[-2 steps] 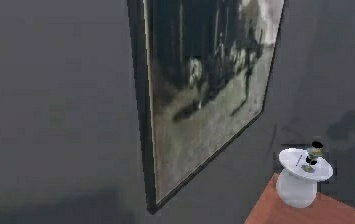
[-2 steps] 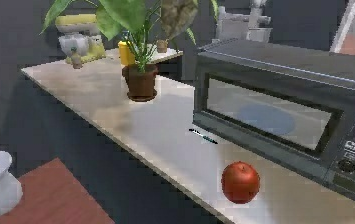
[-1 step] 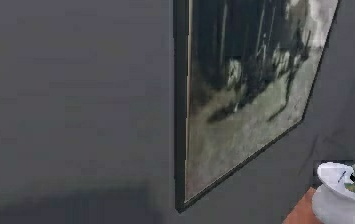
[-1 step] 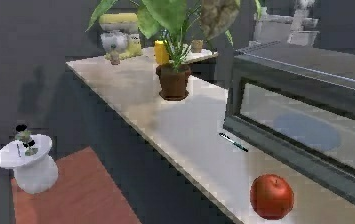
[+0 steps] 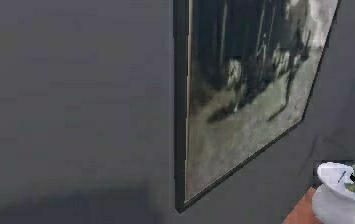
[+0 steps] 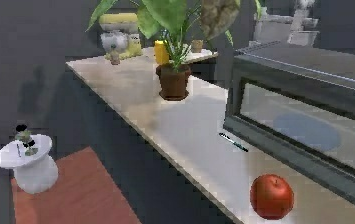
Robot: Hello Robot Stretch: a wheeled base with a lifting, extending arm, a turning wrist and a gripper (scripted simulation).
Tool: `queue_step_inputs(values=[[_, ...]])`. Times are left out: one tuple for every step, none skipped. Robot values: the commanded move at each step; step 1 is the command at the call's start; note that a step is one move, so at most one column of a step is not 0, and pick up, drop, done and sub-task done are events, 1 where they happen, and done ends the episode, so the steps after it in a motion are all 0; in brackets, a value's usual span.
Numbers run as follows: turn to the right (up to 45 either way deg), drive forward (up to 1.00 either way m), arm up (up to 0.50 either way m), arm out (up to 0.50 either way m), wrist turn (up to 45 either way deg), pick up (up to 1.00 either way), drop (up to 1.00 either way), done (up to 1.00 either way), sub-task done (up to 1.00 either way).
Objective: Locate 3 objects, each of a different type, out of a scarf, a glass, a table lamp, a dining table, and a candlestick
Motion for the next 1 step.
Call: queue_step_inputs(values=[[45.0,0.00,0.00,0.00,0.0,0.00,0.00,0.00,0.00]])
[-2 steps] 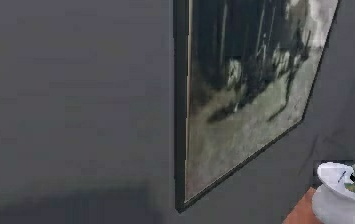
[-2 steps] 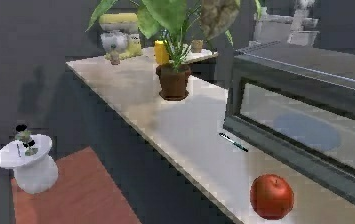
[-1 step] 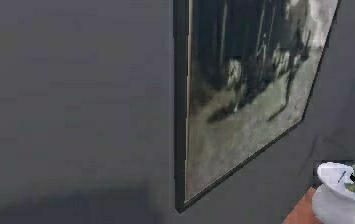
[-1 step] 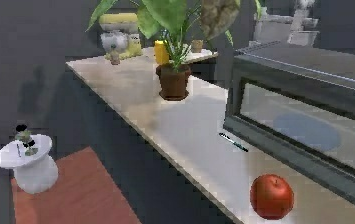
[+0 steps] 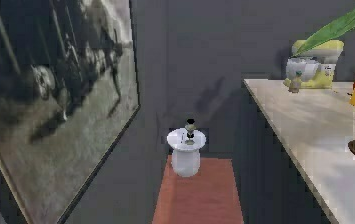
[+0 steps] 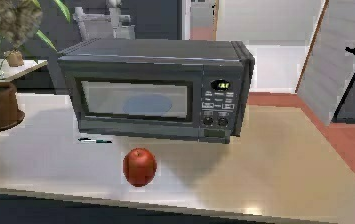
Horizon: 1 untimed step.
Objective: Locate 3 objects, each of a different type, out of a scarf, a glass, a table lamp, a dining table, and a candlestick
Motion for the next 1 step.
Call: queue_step_inputs(values=[[3.0,0.00,0.00,0.00,0.0,0.00,0.00,0.00,0.00]])
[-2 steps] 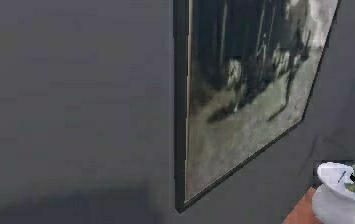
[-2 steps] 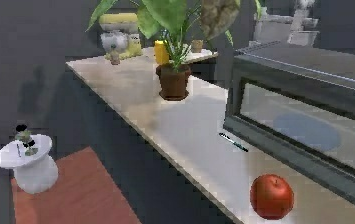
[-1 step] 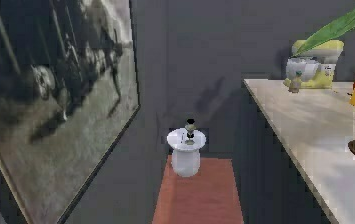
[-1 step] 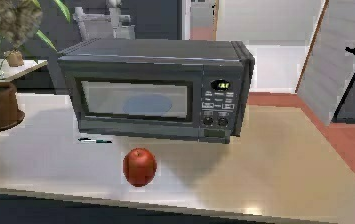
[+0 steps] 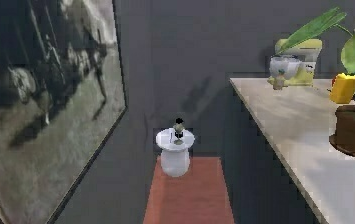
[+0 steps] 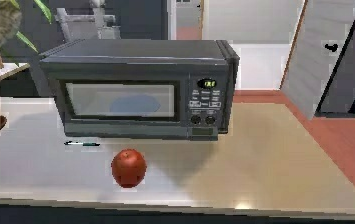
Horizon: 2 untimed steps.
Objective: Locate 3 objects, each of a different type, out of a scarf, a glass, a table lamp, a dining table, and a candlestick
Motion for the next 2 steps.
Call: queue_step_inputs(values=[[0.0,0.65,0.00,0.00,0.0,0.00,0.00,0.00,0.00],[0.0,0.00,0.00,0.00,0.0,0.00,0.00,1.00,0.00]])
